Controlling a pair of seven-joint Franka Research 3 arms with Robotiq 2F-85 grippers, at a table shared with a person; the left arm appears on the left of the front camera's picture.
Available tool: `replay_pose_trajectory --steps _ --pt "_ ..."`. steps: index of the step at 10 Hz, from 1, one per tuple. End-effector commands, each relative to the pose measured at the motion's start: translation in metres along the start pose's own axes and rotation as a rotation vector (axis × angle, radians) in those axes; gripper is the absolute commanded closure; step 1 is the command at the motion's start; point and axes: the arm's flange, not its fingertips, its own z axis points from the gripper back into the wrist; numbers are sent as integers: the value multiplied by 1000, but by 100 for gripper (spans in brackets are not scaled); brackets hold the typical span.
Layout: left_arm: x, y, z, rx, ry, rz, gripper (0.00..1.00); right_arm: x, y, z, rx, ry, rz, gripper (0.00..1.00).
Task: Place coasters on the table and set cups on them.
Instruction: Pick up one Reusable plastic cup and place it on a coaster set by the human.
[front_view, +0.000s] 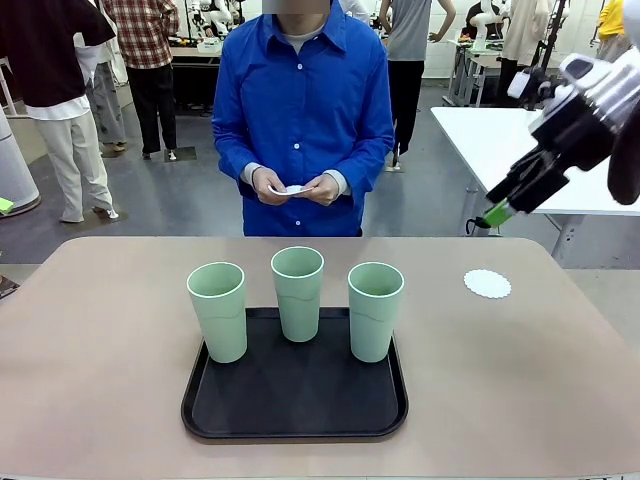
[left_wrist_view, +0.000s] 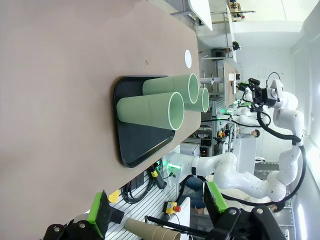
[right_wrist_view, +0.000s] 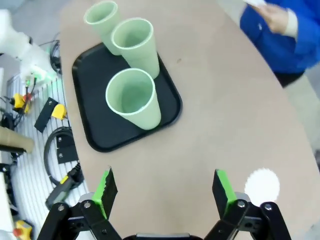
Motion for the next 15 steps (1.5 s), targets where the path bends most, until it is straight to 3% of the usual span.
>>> replay_pose_trajectory --steps 1,3,5,15 --pt "-2 -1 2 -6 -8 -6 0 -18 -17 -46 117 -114 169 0" --pt "-2 -1 2 -6 -8 -6 0 -31 -24 -63 218 -271 258 0" --pt "-2 -1 2 -6 -8 -6 0 -39 -28 -77 260 -338 309 0" --pt "-2 -1 2 -6 -8 -6 0 -46 -23 -81 275 -339 321 0"
